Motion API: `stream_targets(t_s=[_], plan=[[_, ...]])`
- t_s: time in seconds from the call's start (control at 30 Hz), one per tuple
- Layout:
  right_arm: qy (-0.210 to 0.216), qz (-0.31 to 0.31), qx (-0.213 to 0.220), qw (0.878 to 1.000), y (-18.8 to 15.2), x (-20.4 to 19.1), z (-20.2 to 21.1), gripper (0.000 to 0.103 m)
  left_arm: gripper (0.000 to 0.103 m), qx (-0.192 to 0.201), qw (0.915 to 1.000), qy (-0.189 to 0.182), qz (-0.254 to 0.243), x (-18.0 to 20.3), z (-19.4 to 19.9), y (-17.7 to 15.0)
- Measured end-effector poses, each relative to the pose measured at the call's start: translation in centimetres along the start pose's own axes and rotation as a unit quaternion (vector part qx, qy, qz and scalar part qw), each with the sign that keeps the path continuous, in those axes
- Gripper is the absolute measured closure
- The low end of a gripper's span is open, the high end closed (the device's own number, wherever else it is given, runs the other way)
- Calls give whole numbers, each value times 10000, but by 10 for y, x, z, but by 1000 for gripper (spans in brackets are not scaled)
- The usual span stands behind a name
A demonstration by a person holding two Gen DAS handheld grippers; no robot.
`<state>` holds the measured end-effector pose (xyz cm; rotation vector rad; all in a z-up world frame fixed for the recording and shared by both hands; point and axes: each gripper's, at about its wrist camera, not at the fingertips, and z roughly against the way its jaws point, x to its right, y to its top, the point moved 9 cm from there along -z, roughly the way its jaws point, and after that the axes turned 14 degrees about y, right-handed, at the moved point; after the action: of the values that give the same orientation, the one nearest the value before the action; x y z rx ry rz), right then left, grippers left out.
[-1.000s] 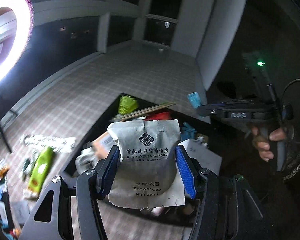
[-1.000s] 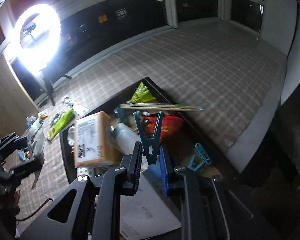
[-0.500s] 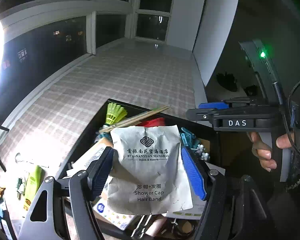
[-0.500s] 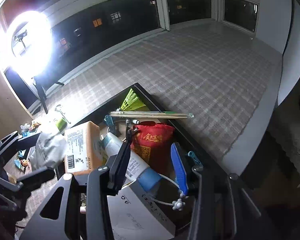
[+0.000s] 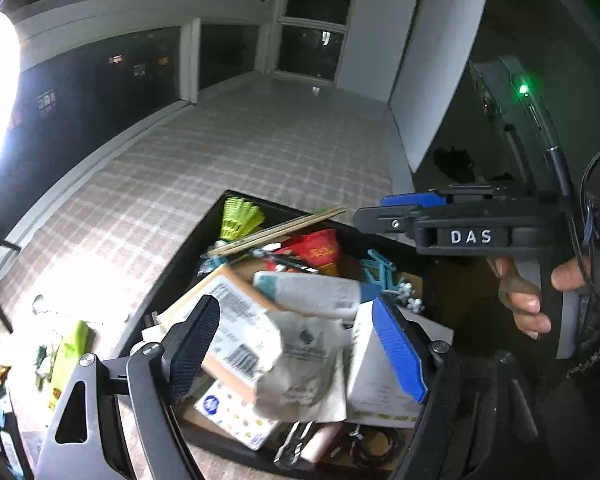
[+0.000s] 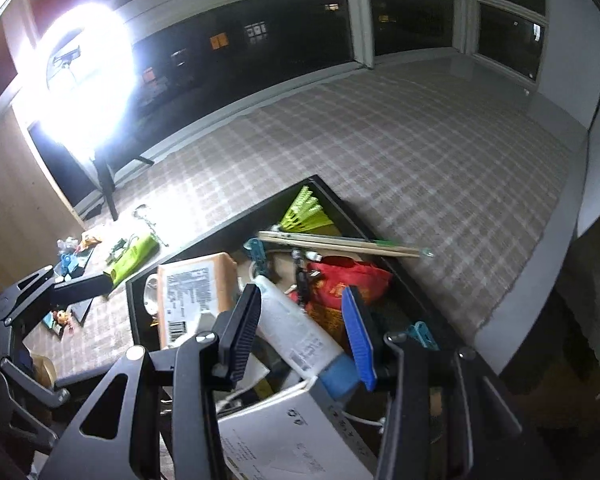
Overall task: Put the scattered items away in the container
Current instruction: 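Carry packet and clothespin over black container and open both tools to drop them, then grasp green lip balm tube with left tool while right tool grasps wrapped spoon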
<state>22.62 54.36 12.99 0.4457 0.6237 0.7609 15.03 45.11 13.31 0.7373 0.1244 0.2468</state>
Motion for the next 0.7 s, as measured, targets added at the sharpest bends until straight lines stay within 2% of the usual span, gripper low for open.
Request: stream_targets(t_s=[0.1, 0.27, 0.43, 0.57, 0.7], plan=[[138, 173, -85, 9997, 6, -18, -11, 61, 26, 11, 9996, 210, 186, -31, 5, -9], [413, 533, -276, 9973, 15, -54, -37, 61, 27, -84, 9946, 807, 641, -106, 21, -41], [683, 1145, -559, 9895, 24, -103, -77, 61, 28, -290, 9810, 1494, 1204, -194, 43, -91], [912, 1582, -782, 9801, 37, -140, -111, 61, 31, -471, 9682, 1801, 1674, -248, 52, -119], [1053, 1875, -1025, 9712, 56, -174, -151, 61, 32, -529, 9648, 1959, 1672, -282, 47, -125]])
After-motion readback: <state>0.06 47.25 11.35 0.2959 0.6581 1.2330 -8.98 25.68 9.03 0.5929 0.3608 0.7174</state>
